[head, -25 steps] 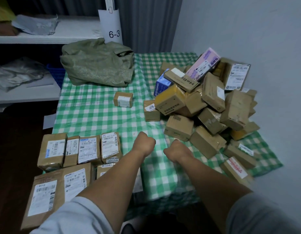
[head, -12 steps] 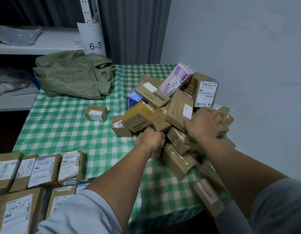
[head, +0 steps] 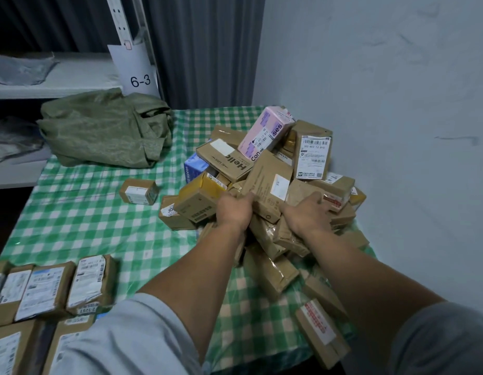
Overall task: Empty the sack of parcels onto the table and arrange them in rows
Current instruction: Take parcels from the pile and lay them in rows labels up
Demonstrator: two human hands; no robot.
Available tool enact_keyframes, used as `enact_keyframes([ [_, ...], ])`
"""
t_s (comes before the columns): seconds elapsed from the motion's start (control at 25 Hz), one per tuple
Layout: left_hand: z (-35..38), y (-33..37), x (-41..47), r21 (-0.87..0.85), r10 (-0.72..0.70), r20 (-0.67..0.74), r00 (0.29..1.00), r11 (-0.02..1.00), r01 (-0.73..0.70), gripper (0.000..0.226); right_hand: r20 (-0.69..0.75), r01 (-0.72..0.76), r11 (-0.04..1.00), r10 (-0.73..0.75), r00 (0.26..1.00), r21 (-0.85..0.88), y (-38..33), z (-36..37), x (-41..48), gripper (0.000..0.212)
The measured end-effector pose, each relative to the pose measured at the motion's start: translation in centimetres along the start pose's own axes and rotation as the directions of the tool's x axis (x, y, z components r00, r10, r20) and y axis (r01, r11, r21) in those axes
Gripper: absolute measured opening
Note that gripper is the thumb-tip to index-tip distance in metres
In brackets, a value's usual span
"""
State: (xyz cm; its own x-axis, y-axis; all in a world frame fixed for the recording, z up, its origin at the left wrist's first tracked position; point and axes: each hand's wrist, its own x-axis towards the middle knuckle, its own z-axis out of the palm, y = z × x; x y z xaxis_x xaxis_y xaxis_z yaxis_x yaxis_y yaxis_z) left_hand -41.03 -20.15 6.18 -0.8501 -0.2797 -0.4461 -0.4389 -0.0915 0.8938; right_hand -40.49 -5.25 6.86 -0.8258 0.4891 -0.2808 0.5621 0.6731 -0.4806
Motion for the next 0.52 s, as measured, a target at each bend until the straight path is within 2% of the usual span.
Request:
enact_keyframes([
  [0.08, 0.2, 0.0, 0.5, 0.047, -0.021, 0.004, 1.0, 0.999, 0.021, 0.016, 0.003, 0.01, 1.0, -0.01, 1.0, -0.005, 0.0, -0.1, 0.2, 0.098],
  [0.16, 0.2, -0.2, 0.7, -0.003, -0.046, 0.016, 0.999, 0.999, 0.046, 0.009, -0.002, 0.013, 1.0, -0.013, 1.0, -0.005, -0.1, -0.3, 0.3, 0.097],
  [0.36, -1.4, 0.1, -0.3, -0.126, -0.083, 0.081, 0.993, 0.988, 0.092, 0.021, -0.039, 0.018, 1.0, -0.018, 0.999, 0.002, -0.9, -1.0, -0.8, 0.095],
  [0.52, -4.2, 0.6, -2.4, -0.186, -0.072, 0.085, 0.994, 0.979, 0.087, 0.012, -0.062, 0.043, 0.999, -0.041, 0.997, 0.032, -2.1, -1.1, -3.2, 0.094],
])
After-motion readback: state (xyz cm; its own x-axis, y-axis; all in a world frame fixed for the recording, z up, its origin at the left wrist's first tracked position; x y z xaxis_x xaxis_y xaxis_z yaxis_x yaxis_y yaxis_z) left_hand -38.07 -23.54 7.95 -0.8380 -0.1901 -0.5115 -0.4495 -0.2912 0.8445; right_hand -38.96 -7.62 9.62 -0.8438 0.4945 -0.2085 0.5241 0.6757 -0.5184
